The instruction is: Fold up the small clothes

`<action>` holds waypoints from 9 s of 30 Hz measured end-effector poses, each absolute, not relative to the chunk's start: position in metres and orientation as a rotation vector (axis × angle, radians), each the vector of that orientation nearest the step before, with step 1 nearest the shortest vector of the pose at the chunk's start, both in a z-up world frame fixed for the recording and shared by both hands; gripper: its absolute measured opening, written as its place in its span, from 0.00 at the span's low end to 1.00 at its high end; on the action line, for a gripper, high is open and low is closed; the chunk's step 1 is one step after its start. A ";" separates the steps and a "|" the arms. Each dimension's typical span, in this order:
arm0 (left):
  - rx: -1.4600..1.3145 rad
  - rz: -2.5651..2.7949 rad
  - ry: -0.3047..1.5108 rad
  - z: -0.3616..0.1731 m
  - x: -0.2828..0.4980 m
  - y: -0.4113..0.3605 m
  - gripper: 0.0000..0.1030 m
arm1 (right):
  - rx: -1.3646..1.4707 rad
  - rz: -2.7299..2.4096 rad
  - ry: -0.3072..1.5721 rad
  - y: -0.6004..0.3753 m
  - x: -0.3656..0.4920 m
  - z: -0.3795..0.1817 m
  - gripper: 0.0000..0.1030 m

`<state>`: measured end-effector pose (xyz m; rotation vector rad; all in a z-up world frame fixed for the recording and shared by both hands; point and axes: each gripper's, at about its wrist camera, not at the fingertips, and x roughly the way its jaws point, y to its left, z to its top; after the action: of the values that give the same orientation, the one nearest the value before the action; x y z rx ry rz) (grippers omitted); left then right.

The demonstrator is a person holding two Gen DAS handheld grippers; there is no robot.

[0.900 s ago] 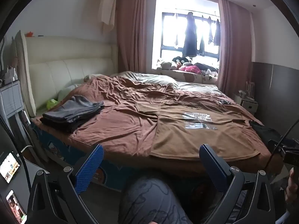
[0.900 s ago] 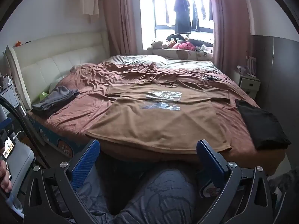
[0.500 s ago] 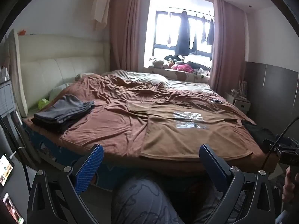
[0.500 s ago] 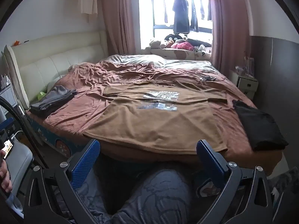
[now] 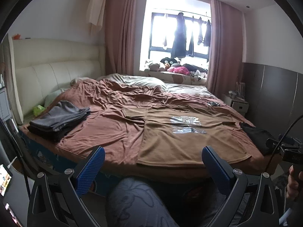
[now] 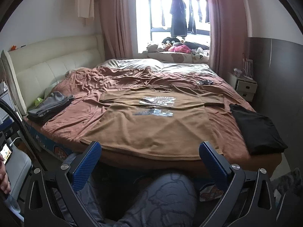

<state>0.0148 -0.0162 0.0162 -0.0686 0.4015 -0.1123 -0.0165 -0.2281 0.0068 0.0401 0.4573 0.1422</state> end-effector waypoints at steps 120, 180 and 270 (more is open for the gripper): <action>-0.086 -0.049 0.667 -0.040 0.348 0.071 1.00 | -0.003 0.261 0.690 -0.223 0.335 -0.018 1.00; -0.385 -0.055 1.068 -0.185 0.714 0.137 0.56 | 0.248 0.580 0.933 -0.070 0.709 -0.109 0.35; -0.162 -0.308 1.161 -0.083 0.714 -0.068 0.22 | 0.463 0.531 0.971 -0.221 0.683 -0.118 0.76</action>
<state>0.7141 -0.0678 -0.0826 -0.1621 1.1606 -0.3076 0.6825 -0.2205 -0.1176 0.4631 0.9710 0.5305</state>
